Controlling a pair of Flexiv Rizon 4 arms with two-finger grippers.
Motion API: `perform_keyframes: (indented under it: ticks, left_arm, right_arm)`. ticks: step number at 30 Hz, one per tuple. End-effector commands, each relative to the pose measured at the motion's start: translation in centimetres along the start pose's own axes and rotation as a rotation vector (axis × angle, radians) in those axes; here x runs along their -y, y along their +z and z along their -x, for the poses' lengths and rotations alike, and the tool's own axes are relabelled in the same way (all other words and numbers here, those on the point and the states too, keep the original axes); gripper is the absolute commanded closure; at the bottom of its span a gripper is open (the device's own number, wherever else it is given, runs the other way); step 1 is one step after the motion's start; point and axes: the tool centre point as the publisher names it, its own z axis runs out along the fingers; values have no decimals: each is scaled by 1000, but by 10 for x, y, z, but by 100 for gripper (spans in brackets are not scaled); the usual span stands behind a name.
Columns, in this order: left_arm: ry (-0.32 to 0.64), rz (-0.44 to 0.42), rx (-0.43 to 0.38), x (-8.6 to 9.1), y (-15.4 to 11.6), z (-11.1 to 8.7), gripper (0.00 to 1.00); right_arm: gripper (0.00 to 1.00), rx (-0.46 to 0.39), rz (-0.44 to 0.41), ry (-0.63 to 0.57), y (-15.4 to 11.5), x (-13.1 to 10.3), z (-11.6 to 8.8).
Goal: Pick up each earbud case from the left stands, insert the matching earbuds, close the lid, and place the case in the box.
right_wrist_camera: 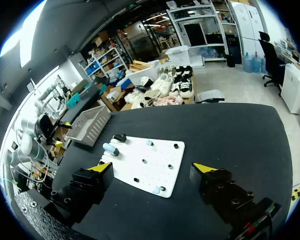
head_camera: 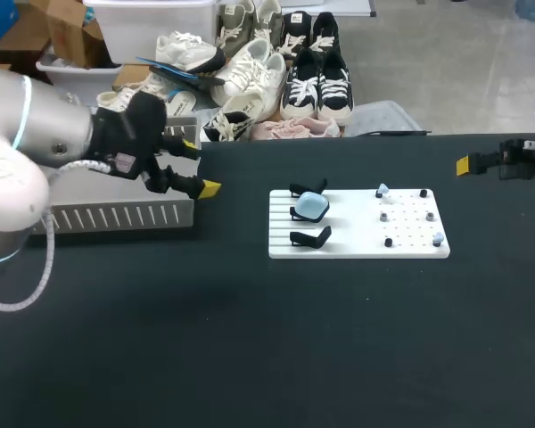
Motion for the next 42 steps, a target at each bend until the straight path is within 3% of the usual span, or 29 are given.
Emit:
perform_keyframes:
  ticks: [1, 12, 21, 29, 42]
  left_arm:
    - [66, -122, -26, -5, 23, 14, 0]
    - [123, -186, 22, 3, 58, 25, 0]
    - [184, -233, -24, 1, 91, 24, 0]
    - [213, -263, 12, 2, 112, 21, 0]
    - [208, -233, 52, 8, 137, 17, 0]
  right_arm:
    - [0, -1, 2, -1, 0, 1, 0]
    - [0, -1, 2, -1, 0, 1, 0]
    - [0, -1, 2, -1, 0, 1, 0]
    - [0, -1, 2, -1, 0, 1, 0]
    - [0, -1, 2, -1, 0, 1, 0]
